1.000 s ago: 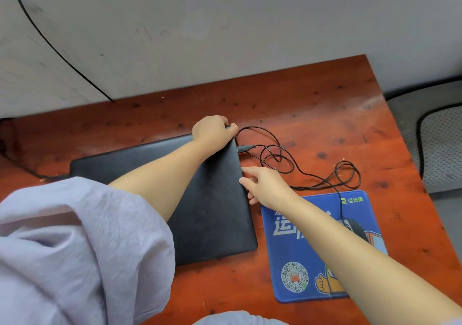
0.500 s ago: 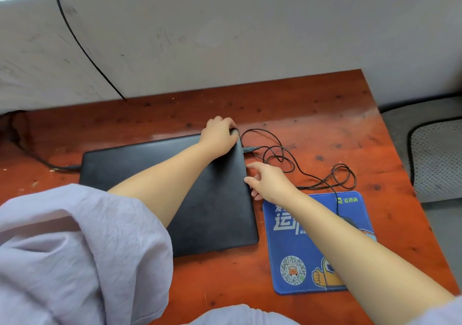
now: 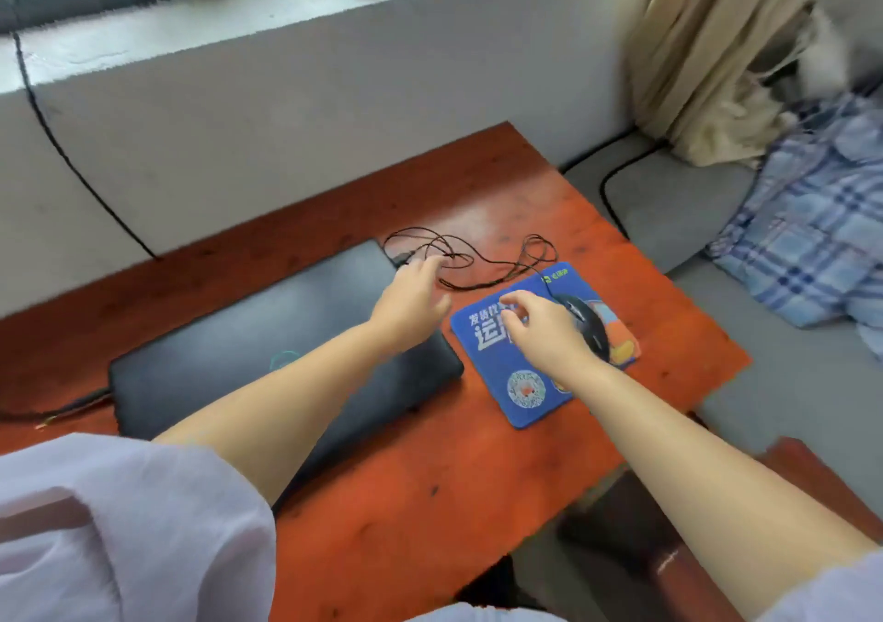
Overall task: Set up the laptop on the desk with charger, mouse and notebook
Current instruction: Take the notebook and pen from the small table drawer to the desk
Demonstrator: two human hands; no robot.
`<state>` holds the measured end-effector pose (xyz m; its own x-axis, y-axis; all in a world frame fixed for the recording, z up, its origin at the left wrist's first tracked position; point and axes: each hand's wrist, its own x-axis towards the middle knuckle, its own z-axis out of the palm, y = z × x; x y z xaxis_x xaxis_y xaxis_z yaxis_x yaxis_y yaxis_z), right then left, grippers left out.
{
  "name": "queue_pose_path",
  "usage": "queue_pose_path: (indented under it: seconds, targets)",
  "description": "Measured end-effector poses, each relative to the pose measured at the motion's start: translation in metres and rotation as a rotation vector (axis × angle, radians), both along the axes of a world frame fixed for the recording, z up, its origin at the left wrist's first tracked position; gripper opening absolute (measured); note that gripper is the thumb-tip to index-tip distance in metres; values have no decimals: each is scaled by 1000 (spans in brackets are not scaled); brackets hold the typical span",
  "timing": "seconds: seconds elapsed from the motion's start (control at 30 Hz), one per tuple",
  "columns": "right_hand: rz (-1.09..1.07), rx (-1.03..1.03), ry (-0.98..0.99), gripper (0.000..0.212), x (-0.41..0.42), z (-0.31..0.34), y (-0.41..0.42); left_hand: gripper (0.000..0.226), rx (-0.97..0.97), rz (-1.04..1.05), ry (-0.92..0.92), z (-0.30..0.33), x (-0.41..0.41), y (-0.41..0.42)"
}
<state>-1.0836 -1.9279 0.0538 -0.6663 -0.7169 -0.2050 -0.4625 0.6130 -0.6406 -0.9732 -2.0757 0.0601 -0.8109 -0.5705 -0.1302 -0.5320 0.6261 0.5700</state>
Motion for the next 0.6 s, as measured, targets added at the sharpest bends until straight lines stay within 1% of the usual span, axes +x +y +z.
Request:
queue_pose_path:
  seconds: [0.13, 0.23, 0.3, 0.4, 0.5, 0.6]
  targets:
    - [-246, -25, 14, 27, 30, -11, 101, 47, 10, -302, 3, -6, -16, 84]
    - [-443, 22, -25, 28, 60, -26, 185, 45, 32, -510, -14, -15, -24, 160]
    - [-587, 60, -78, 29, 81, -37, 240, 44, 49, -657, -52, -26, -24, 211]
    - [-771, 80, -162, 28, 109, -60, 316, 43, 67, -846, -175, -47, -22, 283]
    - [-944, 140, -315, 30, 138, -89, 384, 41, 120, -904, -346, -76, -20, 340]
    - [-1082, 169, -446, 30, 163, -120, 442, 35, 149, -861, -533, -113, -20, 380]
